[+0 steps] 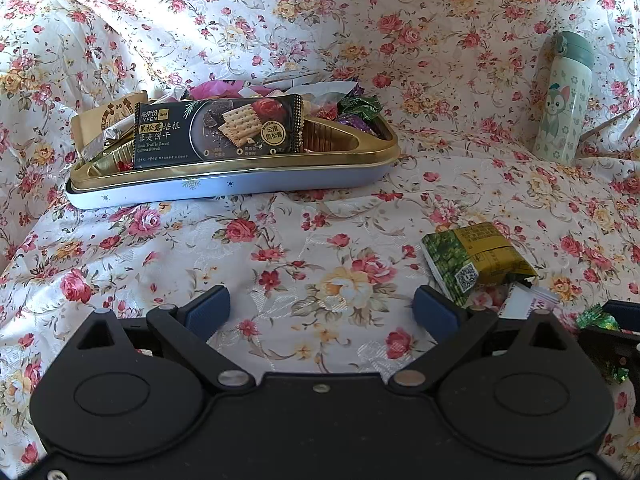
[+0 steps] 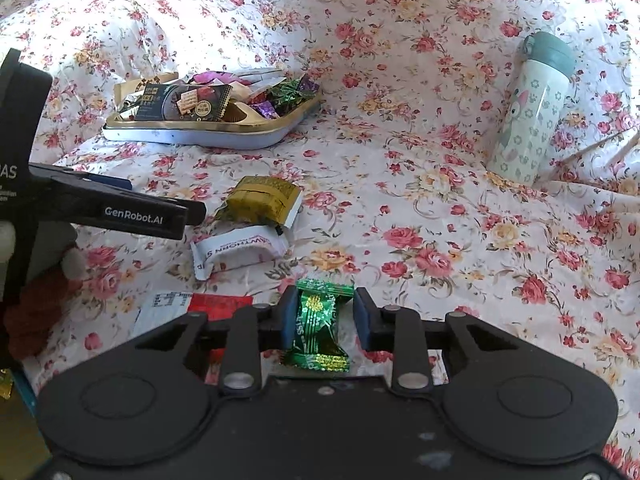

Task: Organize snacks
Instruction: 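Reach the right gripper to the green foil candy and close on it, then grasp the white hawthorn strip packet with the left gripper while the right gripper holds the green candy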

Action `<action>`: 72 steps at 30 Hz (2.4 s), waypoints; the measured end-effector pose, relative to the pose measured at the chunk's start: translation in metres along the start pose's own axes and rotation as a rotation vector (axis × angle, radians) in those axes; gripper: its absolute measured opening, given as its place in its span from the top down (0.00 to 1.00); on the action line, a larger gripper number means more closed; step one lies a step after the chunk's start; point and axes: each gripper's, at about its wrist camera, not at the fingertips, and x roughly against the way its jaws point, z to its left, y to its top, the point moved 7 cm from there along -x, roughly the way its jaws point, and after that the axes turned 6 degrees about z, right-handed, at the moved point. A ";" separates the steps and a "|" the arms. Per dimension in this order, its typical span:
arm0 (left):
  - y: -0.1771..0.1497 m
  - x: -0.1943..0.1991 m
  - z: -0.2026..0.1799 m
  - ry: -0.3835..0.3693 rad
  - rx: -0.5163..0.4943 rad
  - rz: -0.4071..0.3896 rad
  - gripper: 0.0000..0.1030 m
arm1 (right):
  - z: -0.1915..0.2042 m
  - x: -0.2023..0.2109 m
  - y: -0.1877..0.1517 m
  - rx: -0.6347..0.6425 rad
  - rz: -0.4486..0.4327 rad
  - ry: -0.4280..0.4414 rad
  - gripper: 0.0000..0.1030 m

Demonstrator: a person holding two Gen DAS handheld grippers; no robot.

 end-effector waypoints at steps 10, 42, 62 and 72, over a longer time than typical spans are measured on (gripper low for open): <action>0.000 0.000 0.000 0.000 0.000 0.000 0.04 | -0.003 0.002 -0.004 0.000 -0.008 -0.015 0.65; 0.000 0.000 -0.001 0.010 -0.006 0.005 0.03 | -0.040 -0.027 0.017 -0.127 -0.097 -0.105 0.82; 0.005 0.046 -0.048 -0.227 -0.251 -0.008 0.15 | -0.038 -0.029 0.018 -0.119 -0.093 -0.121 0.82; 0.000 0.031 -0.086 -0.250 -0.354 0.040 0.32 | -0.040 -0.029 0.018 -0.123 -0.093 -0.121 0.82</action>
